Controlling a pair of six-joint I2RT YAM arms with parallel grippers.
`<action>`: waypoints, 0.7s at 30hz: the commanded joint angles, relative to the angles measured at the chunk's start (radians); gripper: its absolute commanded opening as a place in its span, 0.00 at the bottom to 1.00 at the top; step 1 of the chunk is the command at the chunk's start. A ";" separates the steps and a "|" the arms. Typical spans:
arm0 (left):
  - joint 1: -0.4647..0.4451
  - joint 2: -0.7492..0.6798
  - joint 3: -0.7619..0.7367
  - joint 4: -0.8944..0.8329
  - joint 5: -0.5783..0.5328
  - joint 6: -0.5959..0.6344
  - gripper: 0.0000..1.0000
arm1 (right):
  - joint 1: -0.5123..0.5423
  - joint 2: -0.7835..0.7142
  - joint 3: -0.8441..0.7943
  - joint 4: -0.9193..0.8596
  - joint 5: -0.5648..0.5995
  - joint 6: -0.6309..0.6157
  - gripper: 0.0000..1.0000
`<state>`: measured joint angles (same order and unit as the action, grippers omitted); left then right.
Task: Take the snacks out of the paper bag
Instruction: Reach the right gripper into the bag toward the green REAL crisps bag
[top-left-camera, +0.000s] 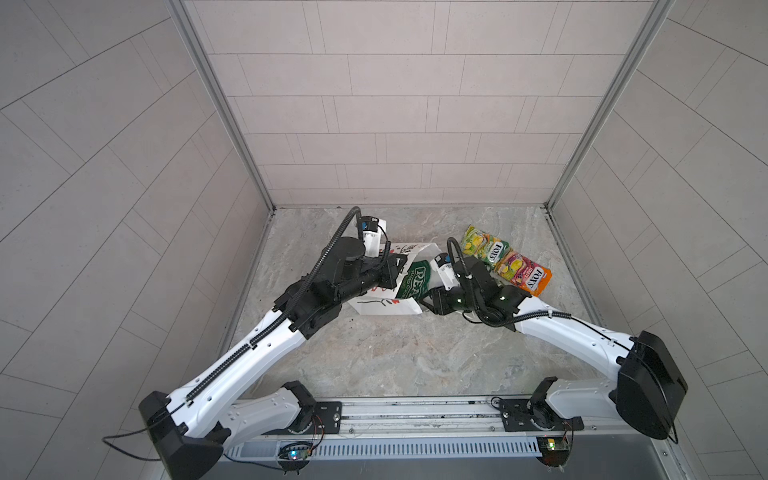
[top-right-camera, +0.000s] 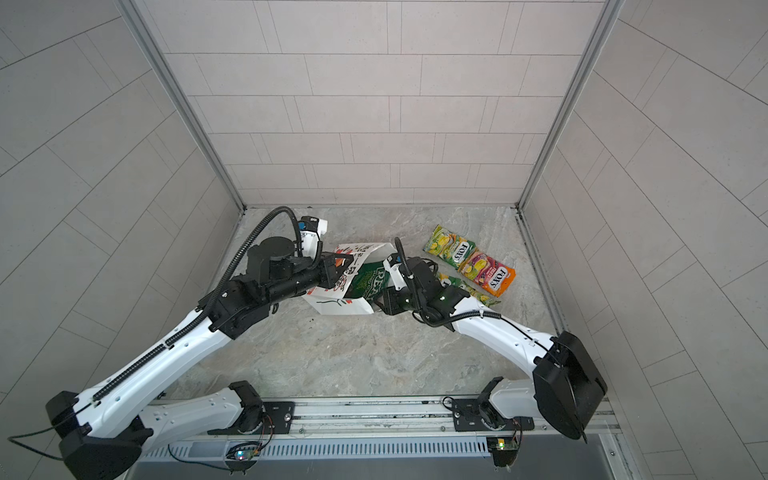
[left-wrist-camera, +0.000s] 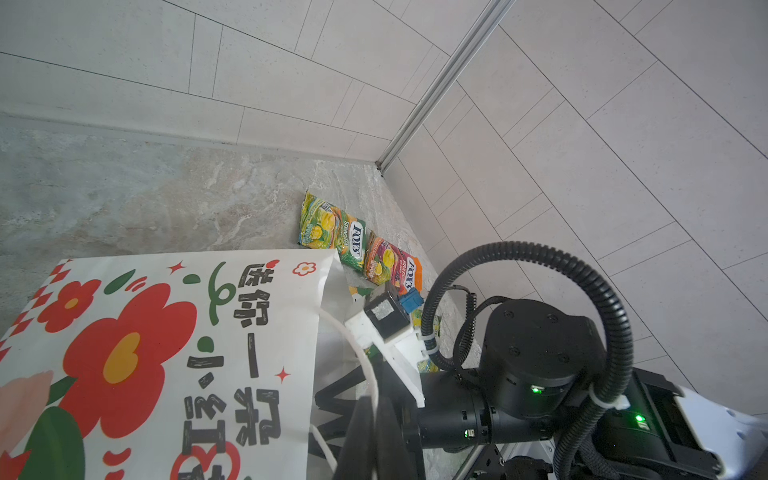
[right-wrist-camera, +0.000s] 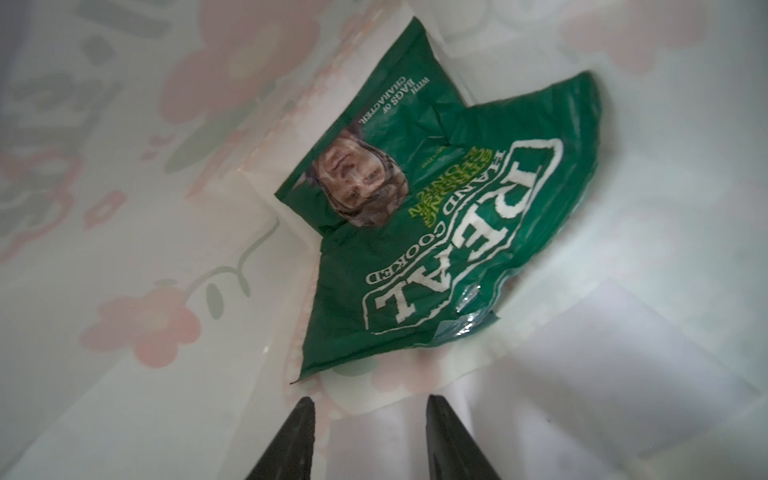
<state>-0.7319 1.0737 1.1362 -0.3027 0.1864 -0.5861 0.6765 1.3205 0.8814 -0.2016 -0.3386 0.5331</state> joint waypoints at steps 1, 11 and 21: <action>-0.003 0.008 -0.006 0.033 0.021 0.000 0.00 | 0.015 0.022 0.042 -0.082 0.101 -0.008 0.46; -0.002 0.014 -0.015 0.051 0.045 -0.012 0.00 | 0.034 0.093 0.106 -0.170 0.262 0.076 0.50; -0.003 0.018 -0.016 0.057 0.047 -0.015 0.00 | 0.039 0.146 0.121 -0.138 0.292 0.140 0.56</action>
<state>-0.7319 1.0885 1.1309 -0.2775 0.2214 -0.5968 0.7071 1.4433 0.9806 -0.3428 -0.0662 0.6445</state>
